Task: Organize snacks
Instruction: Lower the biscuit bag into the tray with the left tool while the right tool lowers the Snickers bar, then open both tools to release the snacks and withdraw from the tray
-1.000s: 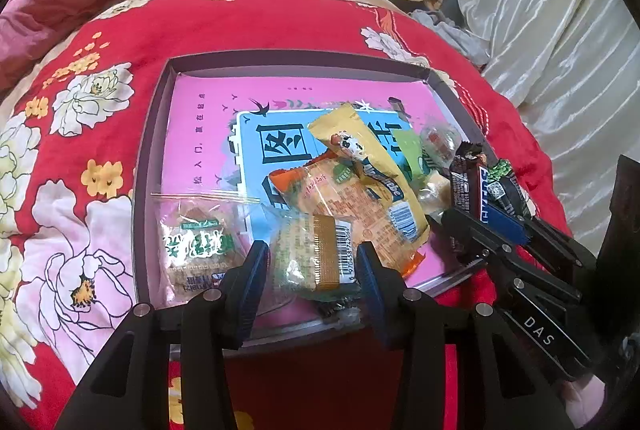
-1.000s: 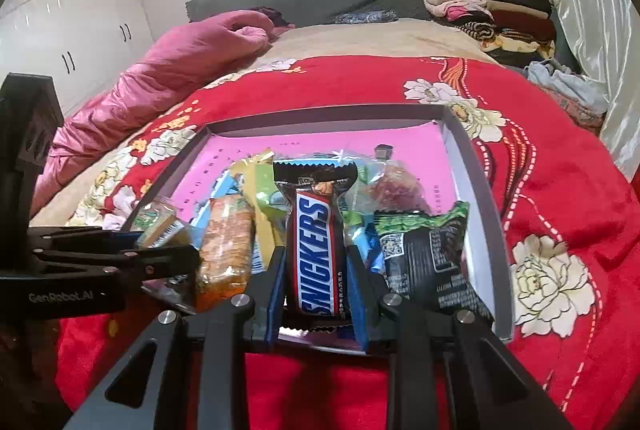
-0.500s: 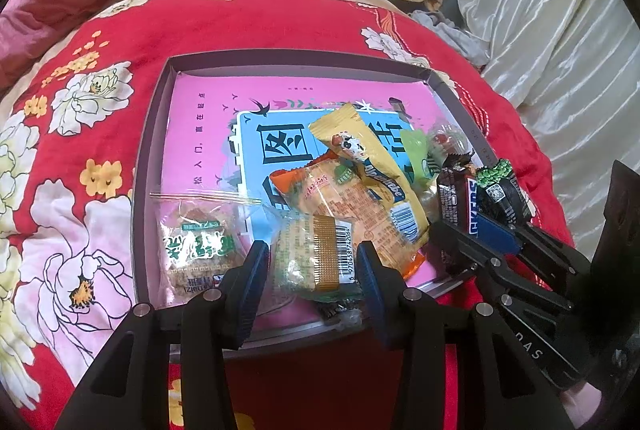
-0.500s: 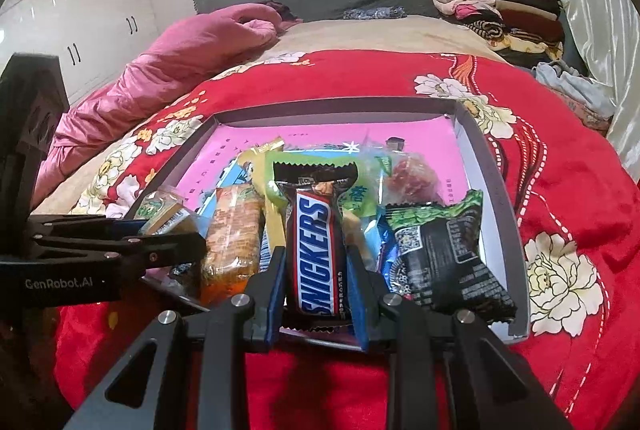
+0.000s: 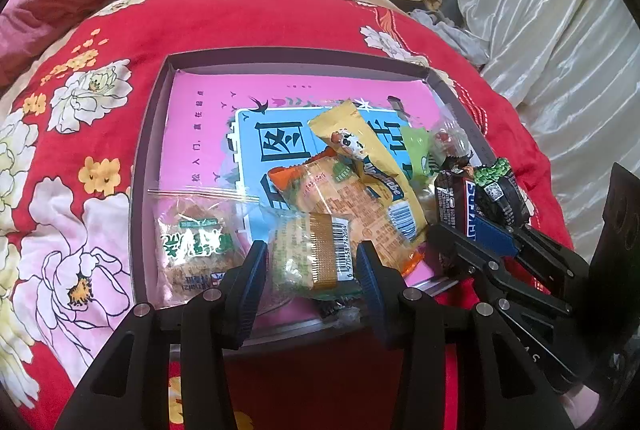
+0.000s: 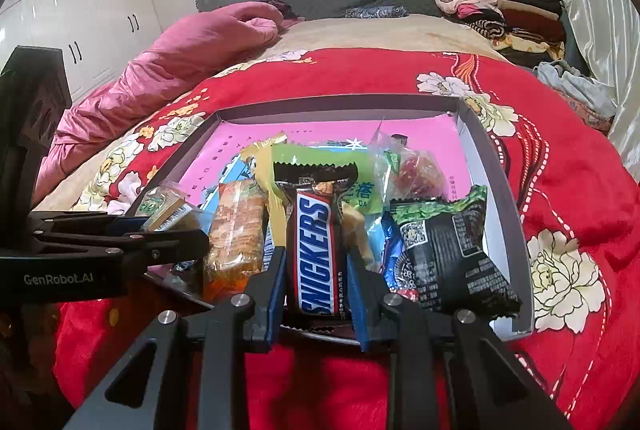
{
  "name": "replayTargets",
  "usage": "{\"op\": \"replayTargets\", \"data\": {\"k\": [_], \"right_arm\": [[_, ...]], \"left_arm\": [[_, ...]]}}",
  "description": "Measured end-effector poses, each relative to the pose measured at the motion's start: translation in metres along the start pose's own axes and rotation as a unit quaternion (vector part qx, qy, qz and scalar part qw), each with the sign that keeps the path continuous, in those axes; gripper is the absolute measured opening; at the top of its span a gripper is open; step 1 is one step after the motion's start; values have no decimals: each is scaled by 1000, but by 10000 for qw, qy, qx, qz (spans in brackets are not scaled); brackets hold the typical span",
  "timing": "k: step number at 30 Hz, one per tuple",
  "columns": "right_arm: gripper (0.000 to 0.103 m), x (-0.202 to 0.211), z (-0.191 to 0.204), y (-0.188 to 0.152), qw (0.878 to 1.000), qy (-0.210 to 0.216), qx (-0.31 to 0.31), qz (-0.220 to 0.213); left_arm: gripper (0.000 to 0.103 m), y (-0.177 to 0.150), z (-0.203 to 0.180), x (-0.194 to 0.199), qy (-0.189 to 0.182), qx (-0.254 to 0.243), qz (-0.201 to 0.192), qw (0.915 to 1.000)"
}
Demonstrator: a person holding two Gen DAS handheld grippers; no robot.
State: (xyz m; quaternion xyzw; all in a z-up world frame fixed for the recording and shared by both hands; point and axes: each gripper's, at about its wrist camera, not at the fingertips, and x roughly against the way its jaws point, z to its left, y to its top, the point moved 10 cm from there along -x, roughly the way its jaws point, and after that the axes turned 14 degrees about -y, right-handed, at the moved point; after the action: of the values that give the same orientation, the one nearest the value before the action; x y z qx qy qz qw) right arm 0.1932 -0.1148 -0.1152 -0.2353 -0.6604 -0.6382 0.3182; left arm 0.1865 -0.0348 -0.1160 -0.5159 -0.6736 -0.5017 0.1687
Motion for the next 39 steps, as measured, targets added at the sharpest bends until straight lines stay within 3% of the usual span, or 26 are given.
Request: {"op": "replayTargets", "data": {"k": [17, 29, 39], "right_arm": [[30, 9, 1, -4, 10000, 37, 30, -6], [30, 17, 12, -5, 9996, 218, 146, -54], [37, 20, 22, -5, 9989, 391, 242, -116]], "left_arm": [[48, -5, -3, 4, 30, -37, 59, 10000], [59, -5, -9, 10, -13, -67, 28, 10000], [61, -4, -9, 19, 47, -89, -13, 9999]]}}
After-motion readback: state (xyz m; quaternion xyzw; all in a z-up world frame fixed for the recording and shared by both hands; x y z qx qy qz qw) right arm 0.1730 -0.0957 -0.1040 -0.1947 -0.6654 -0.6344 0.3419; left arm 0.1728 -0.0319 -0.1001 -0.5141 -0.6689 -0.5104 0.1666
